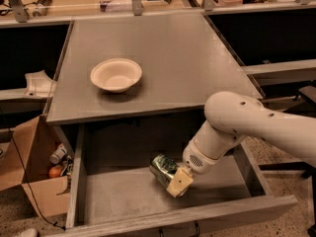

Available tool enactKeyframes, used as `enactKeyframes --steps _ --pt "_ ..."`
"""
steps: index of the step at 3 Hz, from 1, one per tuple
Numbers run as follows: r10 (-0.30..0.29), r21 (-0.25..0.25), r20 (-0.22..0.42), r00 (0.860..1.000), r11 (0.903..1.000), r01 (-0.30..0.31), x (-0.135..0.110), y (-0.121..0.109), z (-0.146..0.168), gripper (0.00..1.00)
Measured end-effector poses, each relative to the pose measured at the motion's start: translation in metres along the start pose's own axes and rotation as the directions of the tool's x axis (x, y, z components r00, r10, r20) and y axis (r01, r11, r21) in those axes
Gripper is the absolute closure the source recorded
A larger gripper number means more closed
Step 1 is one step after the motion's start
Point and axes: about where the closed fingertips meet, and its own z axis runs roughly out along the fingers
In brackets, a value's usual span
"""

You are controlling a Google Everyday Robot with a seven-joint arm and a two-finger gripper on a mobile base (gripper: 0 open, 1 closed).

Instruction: Place green can into top drawer

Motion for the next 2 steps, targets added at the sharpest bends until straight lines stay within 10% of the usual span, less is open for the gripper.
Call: enactKeyframes --steps 2 --pt "0.013 0.009 -0.024 1.000 0.9999 -0.012 -0.0076 -0.0123 0.0243 1.00"
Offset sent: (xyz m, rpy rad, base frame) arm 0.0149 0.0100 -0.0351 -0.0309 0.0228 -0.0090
